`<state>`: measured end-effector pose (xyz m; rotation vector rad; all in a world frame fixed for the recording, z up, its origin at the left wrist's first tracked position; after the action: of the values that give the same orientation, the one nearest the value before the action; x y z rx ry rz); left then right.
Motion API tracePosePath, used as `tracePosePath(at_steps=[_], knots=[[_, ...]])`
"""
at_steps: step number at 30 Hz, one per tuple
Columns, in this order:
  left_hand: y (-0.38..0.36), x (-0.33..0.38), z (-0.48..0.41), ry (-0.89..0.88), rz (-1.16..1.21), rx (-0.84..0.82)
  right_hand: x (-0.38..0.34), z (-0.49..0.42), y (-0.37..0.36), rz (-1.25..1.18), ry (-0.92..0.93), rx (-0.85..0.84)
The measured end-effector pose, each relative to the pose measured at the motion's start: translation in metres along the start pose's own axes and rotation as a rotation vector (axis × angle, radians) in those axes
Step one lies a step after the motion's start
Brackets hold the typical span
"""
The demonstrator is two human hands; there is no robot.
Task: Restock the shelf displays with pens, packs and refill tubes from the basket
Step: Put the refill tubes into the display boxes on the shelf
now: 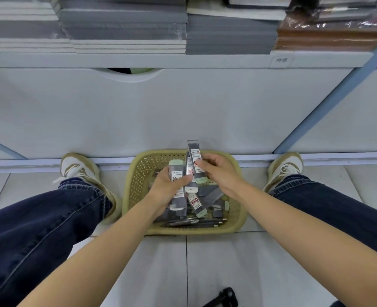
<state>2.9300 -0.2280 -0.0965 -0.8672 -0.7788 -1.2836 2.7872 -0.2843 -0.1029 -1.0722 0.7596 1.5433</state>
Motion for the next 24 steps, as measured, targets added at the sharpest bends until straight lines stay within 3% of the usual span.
tracePosePath(at_steps=[7,11,15,17,21,24], knots=[[0.016,0.016,0.009,-0.055,-0.108,0.061,-0.028,0.008,0.025,0.034,0.081,0.116],[0.018,0.028,0.013,-0.106,-0.31,-0.069,-0.049,0.014,0.025,0.042,0.091,-0.048],[0.008,0.035,0.016,-0.13,-0.408,-0.209,-0.048,0.024,0.004,0.259,0.037,-0.255],[0.012,0.036,0.016,-0.096,-0.339,-0.196,-0.048,0.026,0.004,0.279,0.051,-0.203],[0.03,0.03,0.014,0.002,-0.056,-0.041,-0.046,0.026,0.022,0.124,0.105,0.081],[0.043,0.029,0.013,-0.012,-0.024,0.149,-0.039,0.029,0.022,0.095,0.083,0.107]])
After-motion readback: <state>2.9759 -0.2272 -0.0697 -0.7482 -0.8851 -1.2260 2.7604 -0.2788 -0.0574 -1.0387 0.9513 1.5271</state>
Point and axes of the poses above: each hand's wrist, its own z-axis away from the middle knuckle, its own y-axis out of the back of the hand, x = y × z, the point moved 7 cm from there along -z, towards the middle knuckle, and after that the axes turned 2 degrees about -y, right-handed, at the moved point
